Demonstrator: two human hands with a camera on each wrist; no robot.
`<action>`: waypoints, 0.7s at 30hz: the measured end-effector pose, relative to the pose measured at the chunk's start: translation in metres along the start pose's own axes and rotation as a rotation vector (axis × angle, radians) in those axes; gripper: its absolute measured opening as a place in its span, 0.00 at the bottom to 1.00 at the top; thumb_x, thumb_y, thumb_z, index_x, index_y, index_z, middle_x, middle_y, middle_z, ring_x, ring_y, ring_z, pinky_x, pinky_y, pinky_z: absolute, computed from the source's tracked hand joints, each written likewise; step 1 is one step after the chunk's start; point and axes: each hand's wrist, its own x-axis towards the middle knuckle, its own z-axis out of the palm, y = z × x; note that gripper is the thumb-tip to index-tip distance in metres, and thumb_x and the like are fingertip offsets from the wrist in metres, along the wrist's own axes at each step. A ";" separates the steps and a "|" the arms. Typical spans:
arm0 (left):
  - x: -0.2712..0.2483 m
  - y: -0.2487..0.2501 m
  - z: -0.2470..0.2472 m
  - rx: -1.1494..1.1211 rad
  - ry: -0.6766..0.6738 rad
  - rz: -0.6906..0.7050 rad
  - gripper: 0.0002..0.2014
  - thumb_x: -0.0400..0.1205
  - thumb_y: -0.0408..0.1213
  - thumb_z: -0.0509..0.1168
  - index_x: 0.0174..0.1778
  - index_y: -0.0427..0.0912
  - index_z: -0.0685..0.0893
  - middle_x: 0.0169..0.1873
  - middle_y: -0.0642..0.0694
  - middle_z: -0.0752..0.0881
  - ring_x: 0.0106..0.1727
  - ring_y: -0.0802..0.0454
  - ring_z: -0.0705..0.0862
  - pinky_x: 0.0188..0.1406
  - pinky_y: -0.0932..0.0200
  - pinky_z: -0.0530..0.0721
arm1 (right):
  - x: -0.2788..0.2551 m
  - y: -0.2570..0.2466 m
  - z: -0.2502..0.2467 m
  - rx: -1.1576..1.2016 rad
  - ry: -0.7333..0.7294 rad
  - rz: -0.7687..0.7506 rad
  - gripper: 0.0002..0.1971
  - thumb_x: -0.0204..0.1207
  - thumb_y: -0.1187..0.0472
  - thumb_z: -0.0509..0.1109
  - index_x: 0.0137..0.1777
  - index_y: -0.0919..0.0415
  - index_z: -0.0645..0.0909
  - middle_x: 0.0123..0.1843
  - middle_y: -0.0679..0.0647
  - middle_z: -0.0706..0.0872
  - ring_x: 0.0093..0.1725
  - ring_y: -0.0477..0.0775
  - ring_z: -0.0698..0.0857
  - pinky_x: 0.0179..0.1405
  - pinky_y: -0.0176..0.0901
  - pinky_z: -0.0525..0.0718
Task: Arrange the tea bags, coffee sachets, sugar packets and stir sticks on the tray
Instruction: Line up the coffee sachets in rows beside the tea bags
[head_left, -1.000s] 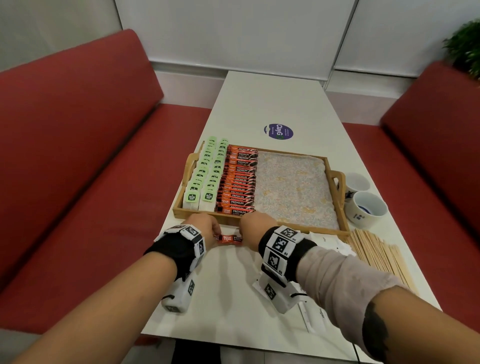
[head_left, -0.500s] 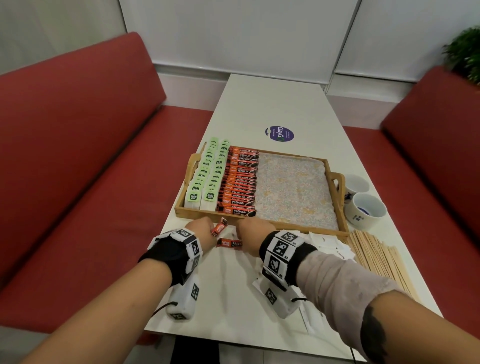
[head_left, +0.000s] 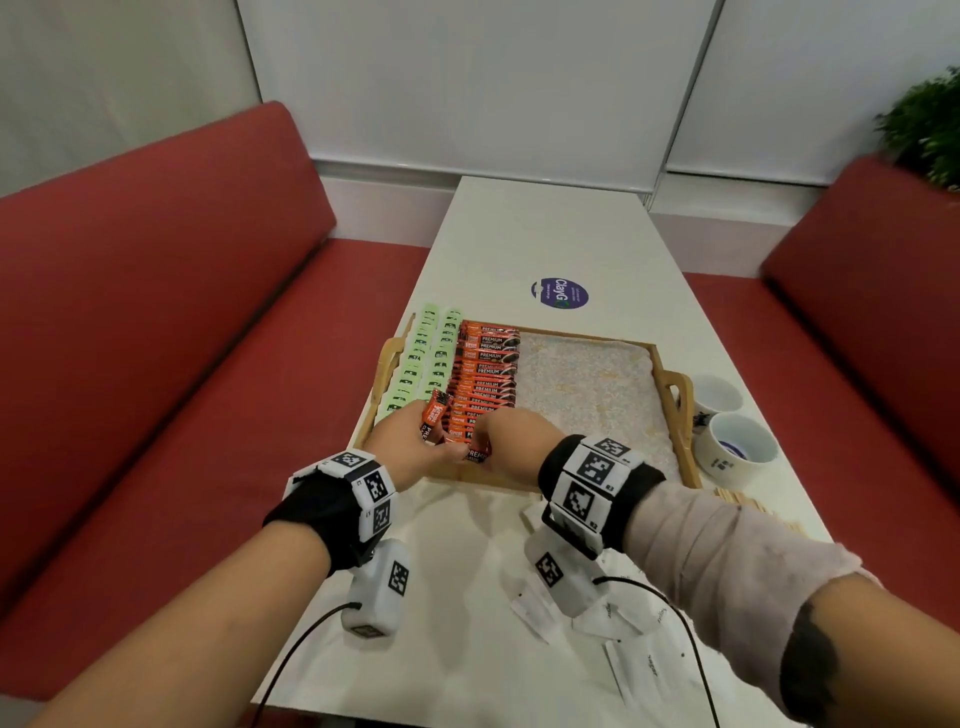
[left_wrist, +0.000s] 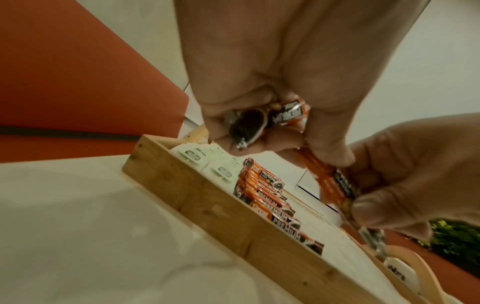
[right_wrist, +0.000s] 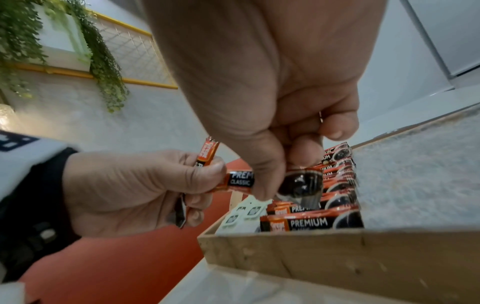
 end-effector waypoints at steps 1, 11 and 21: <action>0.004 0.001 -0.001 0.016 0.005 0.013 0.13 0.72 0.43 0.76 0.45 0.46 0.80 0.43 0.49 0.87 0.47 0.50 0.85 0.47 0.55 0.82 | 0.001 0.002 -0.004 0.012 0.003 0.005 0.10 0.77 0.64 0.67 0.56 0.63 0.83 0.54 0.58 0.86 0.52 0.60 0.84 0.50 0.46 0.80; 0.052 0.008 -0.021 -0.060 0.143 0.033 0.16 0.71 0.41 0.78 0.50 0.43 0.81 0.39 0.51 0.85 0.43 0.49 0.84 0.45 0.55 0.81 | 0.036 0.033 -0.030 0.165 0.046 0.093 0.09 0.77 0.57 0.72 0.52 0.62 0.84 0.44 0.52 0.84 0.42 0.51 0.80 0.43 0.41 0.76; 0.101 0.010 -0.027 -0.103 0.194 -0.012 0.14 0.80 0.50 0.67 0.44 0.44 0.74 0.40 0.49 0.84 0.39 0.52 0.82 0.32 0.58 0.74 | 0.081 0.068 -0.045 0.324 0.194 0.190 0.04 0.74 0.61 0.76 0.39 0.59 0.86 0.41 0.52 0.88 0.37 0.48 0.81 0.41 0.42 0.77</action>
